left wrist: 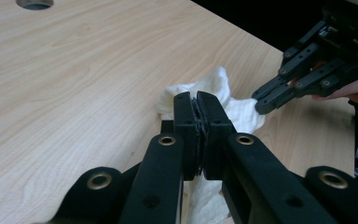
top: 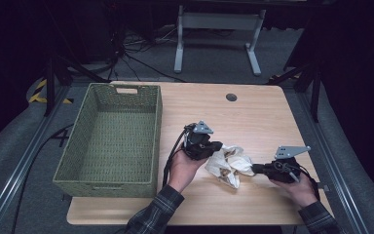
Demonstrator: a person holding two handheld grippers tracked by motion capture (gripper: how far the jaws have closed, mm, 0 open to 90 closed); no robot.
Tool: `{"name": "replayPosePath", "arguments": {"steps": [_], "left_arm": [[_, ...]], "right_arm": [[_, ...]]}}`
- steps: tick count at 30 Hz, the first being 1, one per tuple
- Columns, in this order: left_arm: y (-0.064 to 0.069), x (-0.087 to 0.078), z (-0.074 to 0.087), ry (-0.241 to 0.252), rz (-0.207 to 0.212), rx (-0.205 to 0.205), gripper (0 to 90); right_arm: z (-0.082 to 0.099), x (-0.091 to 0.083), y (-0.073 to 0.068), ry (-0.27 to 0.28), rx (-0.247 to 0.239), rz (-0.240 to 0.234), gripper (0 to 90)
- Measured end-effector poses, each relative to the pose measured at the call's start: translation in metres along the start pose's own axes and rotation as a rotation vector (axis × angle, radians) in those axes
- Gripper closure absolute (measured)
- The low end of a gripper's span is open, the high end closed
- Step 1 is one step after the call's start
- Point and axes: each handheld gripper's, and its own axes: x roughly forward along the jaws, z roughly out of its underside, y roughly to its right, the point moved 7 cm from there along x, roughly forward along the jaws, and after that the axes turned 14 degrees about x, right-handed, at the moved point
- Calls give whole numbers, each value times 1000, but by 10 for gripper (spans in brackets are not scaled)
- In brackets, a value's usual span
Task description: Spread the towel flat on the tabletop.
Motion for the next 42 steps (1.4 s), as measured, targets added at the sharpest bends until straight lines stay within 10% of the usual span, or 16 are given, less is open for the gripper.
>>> {"name": "replayPosePath", "arguments": {"steps": [11, 24, 32, 42], "left_arm": [[-23, -14, -3, 12, -109, -47, 876], [-37, 11, 8, -79, -188, -54, 735], [-5, 16, 2, -61, -73, 5, 680], [29, 42, 16, -106, 56, 32, 710]], "right_arm": [[-13, -43, 29, 92, 46, 71, 879], [-17, -25, 57, 45, 67, 125, 777], [-25, -35, 45, 101, 49, 90, 700], [-14, -14, 10, 27, 5, -16, 754]]}}
